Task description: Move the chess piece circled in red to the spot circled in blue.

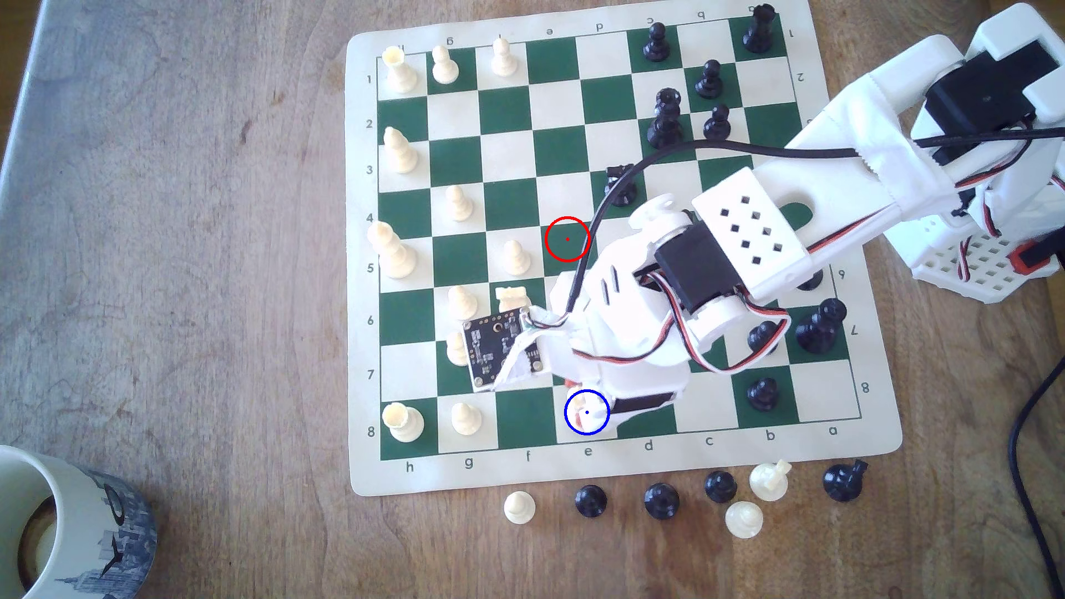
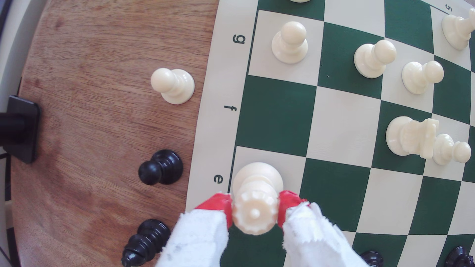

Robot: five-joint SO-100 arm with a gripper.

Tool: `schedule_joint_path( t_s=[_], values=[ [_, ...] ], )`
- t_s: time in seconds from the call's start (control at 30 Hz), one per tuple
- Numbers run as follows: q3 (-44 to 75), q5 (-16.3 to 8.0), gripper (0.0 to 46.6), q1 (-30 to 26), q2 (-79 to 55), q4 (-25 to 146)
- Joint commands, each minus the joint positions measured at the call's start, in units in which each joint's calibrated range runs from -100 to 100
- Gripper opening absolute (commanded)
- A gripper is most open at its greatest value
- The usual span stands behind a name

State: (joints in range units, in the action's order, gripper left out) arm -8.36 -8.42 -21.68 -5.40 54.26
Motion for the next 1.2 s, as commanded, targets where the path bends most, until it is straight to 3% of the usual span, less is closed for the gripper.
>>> schedule_joint_path(
  t_s=[0.0, 1.17],
  values=[
    [5.19, 0.05, 0.2, 0.21, 0.91, -1.6],
    [-0.53, 0.59, 0.2, 0.29, 0.99, -1.36]
  ],
)
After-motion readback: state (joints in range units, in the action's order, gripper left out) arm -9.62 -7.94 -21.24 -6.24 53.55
